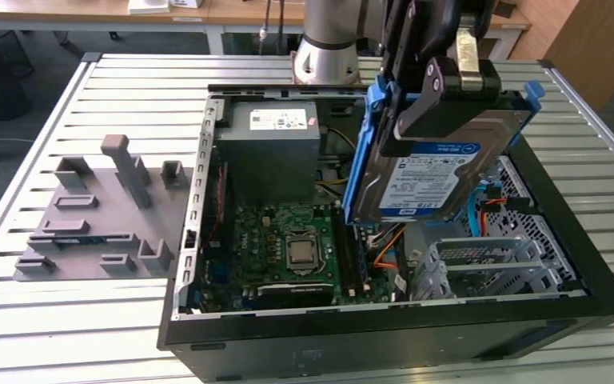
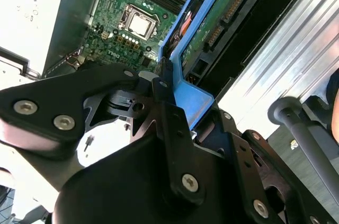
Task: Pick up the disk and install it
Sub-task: 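Insert the disk into the insertion slot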
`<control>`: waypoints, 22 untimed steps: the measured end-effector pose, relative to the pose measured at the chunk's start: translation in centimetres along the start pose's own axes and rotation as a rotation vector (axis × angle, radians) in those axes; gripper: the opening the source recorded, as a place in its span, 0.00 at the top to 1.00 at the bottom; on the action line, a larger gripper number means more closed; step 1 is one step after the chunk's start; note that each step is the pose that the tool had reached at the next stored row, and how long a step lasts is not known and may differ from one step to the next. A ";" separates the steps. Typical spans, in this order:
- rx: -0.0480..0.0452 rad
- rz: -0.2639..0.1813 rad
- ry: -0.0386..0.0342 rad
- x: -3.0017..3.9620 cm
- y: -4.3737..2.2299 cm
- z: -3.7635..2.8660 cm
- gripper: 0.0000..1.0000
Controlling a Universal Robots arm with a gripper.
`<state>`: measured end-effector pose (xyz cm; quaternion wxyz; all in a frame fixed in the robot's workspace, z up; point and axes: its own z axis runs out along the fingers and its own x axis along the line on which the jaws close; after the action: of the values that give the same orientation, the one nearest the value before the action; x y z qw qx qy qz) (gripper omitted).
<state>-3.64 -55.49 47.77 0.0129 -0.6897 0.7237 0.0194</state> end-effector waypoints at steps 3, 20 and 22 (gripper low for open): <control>0.0000 0.000 0.0000 0.12 -0.12 0.01 0.63; 0.0000 0.000 0.0001 0.88 -1.13 0.02 0.63; 0.0000 0.000 0.0000 0.92 -1.27 0.03 0.63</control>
<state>-2.41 -56.47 47.68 0.0128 -0.6897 0.7237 0.0194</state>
